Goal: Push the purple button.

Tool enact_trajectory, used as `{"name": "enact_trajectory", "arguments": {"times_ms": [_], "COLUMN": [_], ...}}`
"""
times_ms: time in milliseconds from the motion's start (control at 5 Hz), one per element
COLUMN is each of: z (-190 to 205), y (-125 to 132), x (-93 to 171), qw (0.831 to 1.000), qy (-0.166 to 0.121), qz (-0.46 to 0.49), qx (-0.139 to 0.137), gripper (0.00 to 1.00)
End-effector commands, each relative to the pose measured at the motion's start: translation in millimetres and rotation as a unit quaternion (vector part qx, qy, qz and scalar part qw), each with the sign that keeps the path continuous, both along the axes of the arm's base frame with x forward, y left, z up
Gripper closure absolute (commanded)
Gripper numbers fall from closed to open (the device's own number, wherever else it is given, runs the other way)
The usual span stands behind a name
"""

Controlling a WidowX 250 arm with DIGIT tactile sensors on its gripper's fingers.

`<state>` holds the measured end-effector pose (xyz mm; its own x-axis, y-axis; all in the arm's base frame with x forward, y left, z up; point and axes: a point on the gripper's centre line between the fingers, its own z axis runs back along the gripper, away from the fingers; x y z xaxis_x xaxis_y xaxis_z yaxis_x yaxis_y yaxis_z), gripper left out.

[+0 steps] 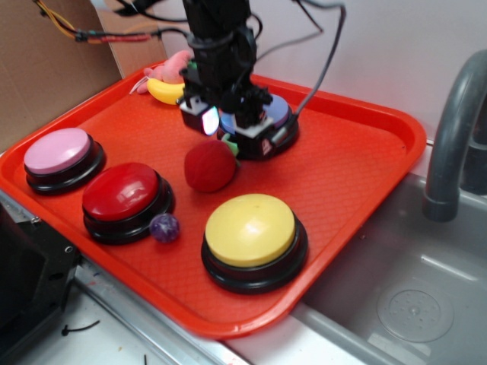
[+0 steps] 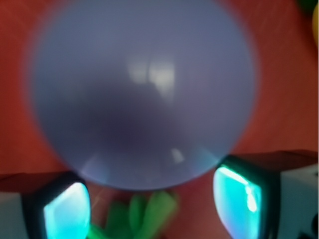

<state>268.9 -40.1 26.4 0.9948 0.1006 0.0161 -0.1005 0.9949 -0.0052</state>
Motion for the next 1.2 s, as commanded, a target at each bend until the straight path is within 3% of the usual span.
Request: {"name": "enact_trajectory", "arguments": {"times_ms": [0, 200, 400, 600, 1000], "z": [59.7, 81.7, 73.9, 52.6, 27.1], "y": [7.9, 9.7, 11.0, 6.5, 4.3], "x": [18.9, 16.5, 31.3, 41.0, 44.2], "qw": [0.998, 0.996, 0.995, 0.995, 0.996], "qy": [-0.067, -0.087, -0.094, -0.102, -0.088], "qz": [-0.002, 0.004, 0.009, 0.007, 0.008], "qx": [-0.017, -0.019, -0.025, -0.014, -0.016], "gripper": [0.0, 0.0, 0.0, 0.0, 0.0]}}
